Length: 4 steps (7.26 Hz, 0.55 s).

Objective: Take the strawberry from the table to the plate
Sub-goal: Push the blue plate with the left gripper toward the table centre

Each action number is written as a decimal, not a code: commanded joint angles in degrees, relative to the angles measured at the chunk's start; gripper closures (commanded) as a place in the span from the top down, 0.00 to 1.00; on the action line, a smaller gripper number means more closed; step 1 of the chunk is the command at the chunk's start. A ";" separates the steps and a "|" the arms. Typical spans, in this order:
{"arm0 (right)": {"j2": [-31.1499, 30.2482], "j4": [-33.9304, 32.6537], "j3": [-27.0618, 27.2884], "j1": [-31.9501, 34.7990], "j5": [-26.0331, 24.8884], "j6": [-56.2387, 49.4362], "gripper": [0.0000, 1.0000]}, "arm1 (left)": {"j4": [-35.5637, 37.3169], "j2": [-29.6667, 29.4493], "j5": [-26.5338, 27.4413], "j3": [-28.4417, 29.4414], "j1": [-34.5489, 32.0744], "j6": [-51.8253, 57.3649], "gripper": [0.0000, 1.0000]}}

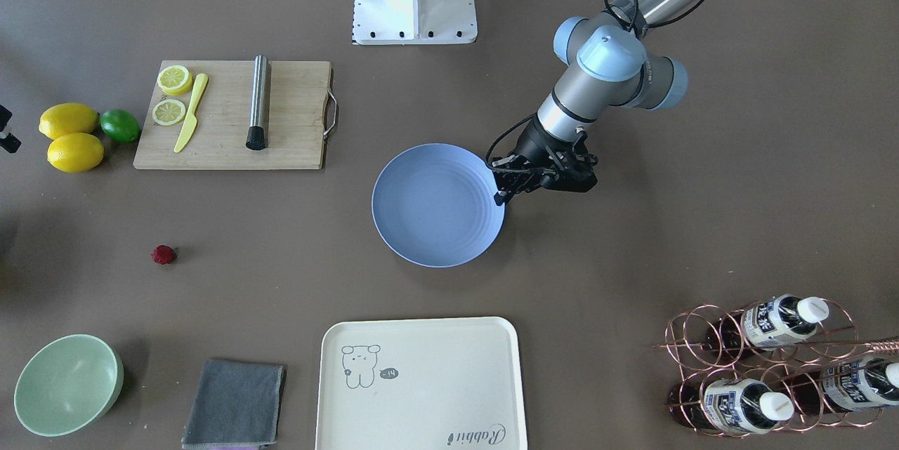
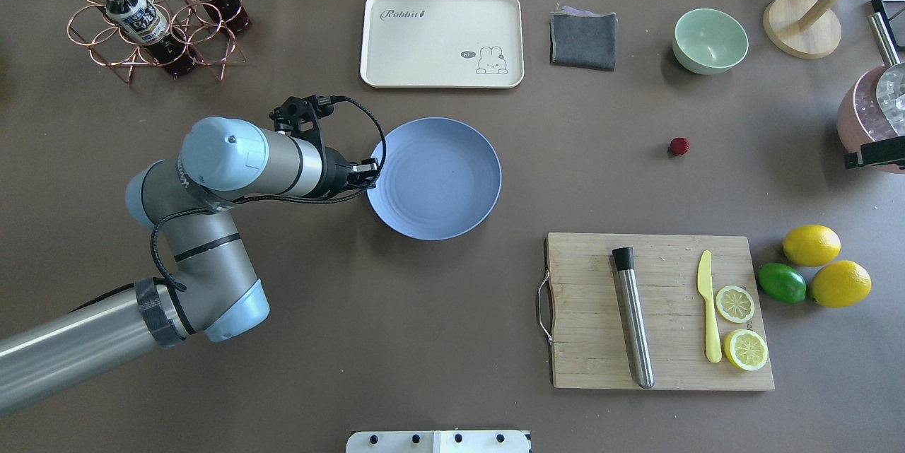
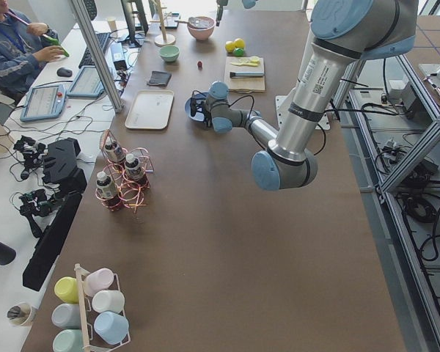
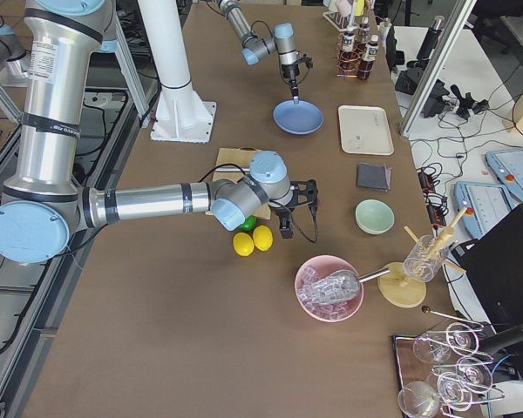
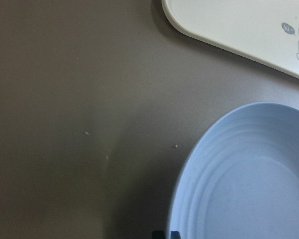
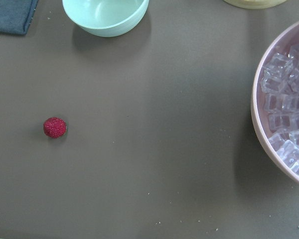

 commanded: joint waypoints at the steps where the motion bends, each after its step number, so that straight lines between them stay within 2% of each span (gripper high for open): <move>1: 0.06 0.04 -0.12 0.00 -0.09 0.00 0.98 | 1.21 -1.12 2.01 -0.07 1.67 0.03 0.00; 2: 0.06 -0.04 -0.12 -0.09 -0.09 0.00 0.98 | 1.21 -1.12 2.01 -0.16 1.67 0.29 0.16; 3: 0.06 0.04 -0.21 -0.09 0.00 0.00 0.99 | 1.03 -0.86 2.35 0.01 1.67 0.73 0.97; 4: 0.23 0.04 -0.12 -0.26 0.00 0.00 0.99 | 1.03 -0.51 2.01 -0.85 1.24 0.82 0.98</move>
